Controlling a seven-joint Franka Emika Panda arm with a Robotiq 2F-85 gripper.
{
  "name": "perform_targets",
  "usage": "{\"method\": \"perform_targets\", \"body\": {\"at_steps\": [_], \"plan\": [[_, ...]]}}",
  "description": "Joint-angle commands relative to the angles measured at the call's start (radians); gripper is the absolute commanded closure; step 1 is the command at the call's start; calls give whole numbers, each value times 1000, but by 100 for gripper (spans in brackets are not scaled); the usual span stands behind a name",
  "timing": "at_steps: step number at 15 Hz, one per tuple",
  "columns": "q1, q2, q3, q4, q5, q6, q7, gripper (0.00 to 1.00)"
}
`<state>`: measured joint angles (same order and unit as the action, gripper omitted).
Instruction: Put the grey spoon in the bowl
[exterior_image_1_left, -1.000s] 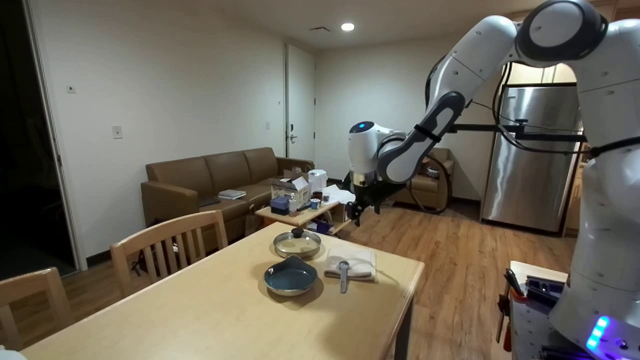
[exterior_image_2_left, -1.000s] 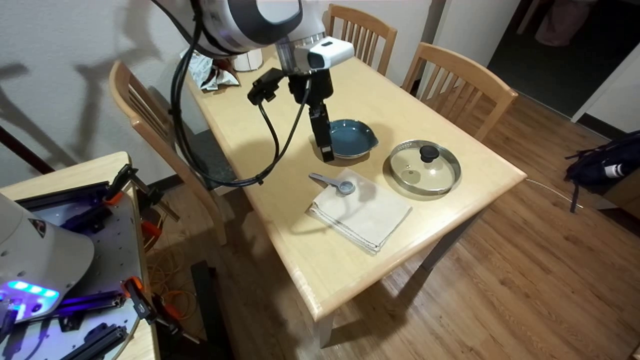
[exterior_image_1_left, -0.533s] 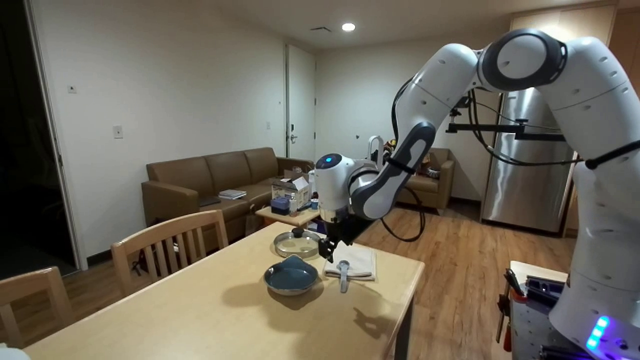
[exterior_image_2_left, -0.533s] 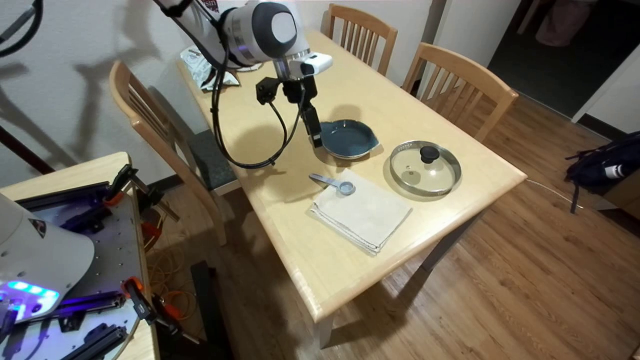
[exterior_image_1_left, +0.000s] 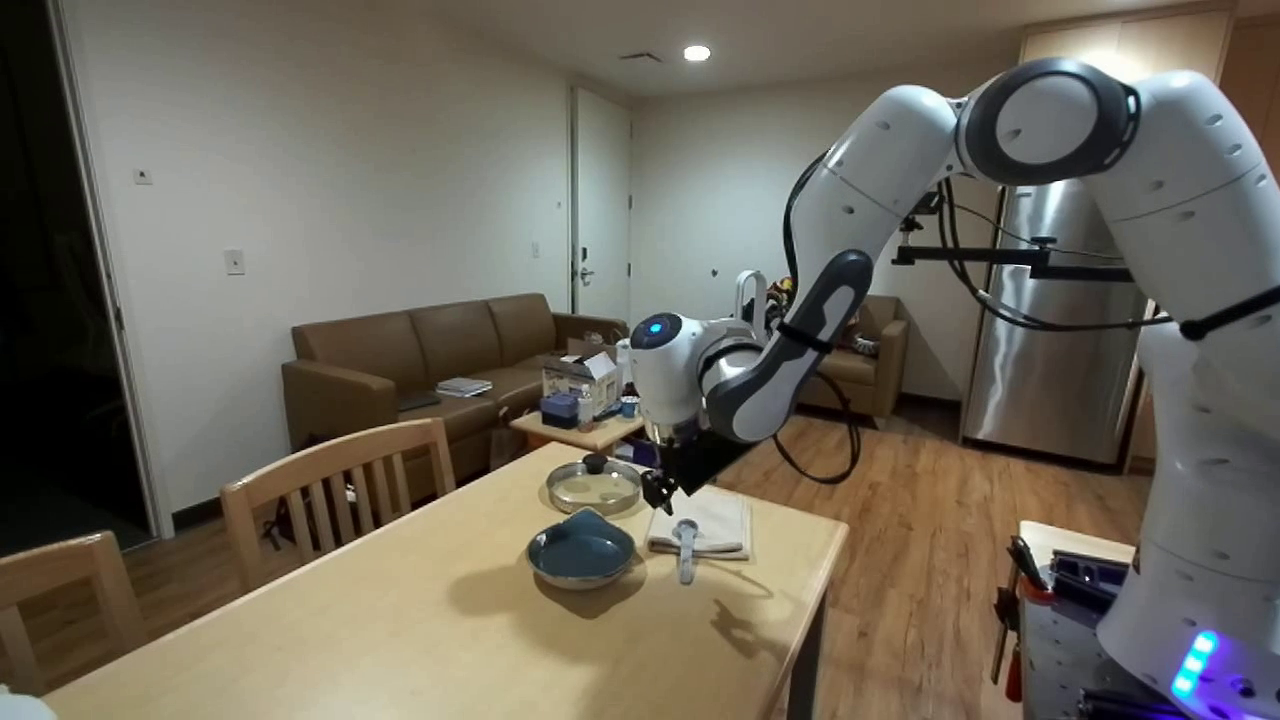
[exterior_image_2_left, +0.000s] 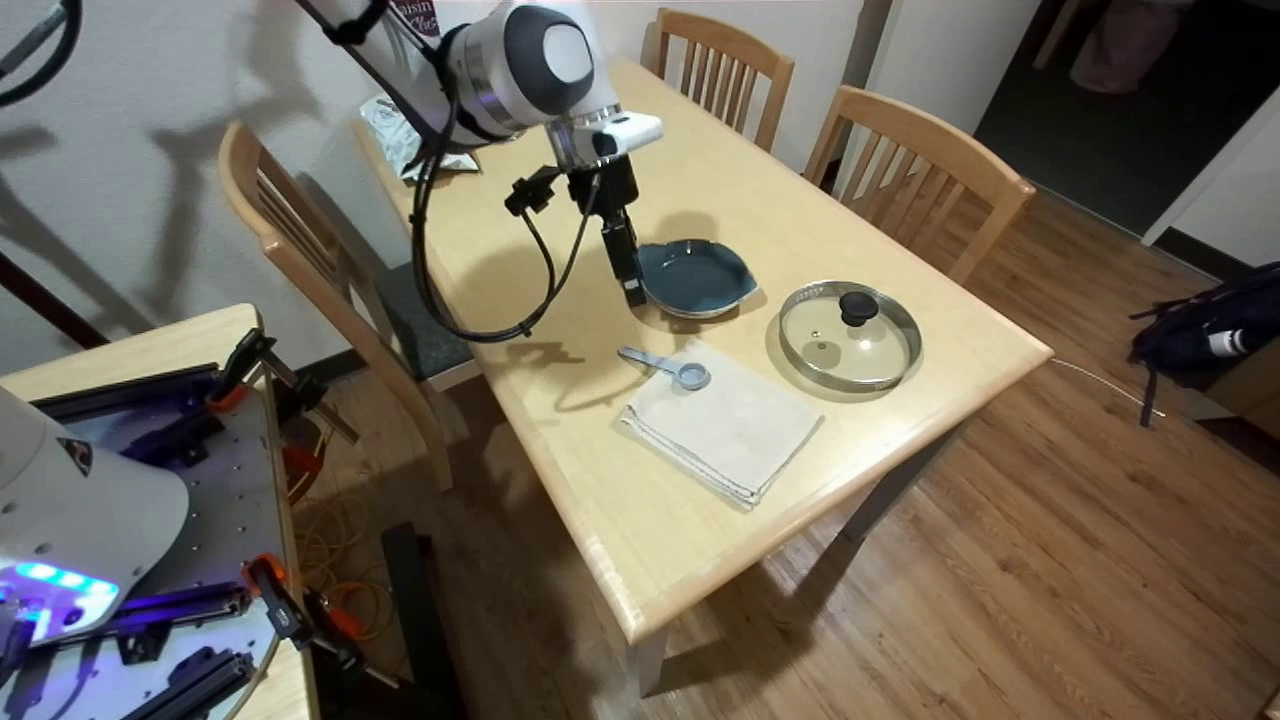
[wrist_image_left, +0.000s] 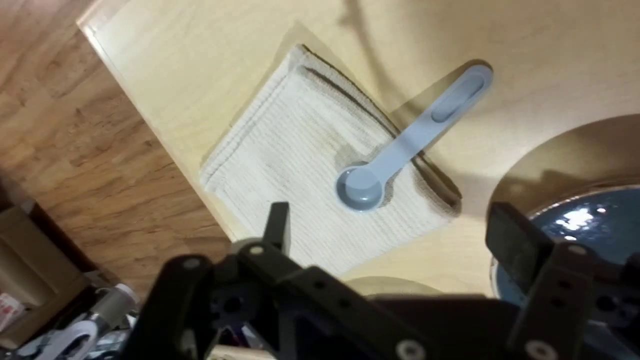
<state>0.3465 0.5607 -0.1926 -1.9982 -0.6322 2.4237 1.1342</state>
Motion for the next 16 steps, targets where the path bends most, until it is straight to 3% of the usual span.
{"method": "perform_targets", "body": {"at_steps": [1,2,3,7,9,14,15,16], "plan": [[27,68,-1,31,-24,-115,155,0],[-2,79,30,28,3,-102,130,0],[-1,41,27,7,-24,-89,117,0],[0,77,32,12,-18,-88,128,0],[66,100,-36,31,-108,-94,291,0],[45,176,-49,64,-240,-160,583,0],[5,128,1,37,-229,-143,504,0],[2,145,-1,42,-244,-154,542,0]]}}
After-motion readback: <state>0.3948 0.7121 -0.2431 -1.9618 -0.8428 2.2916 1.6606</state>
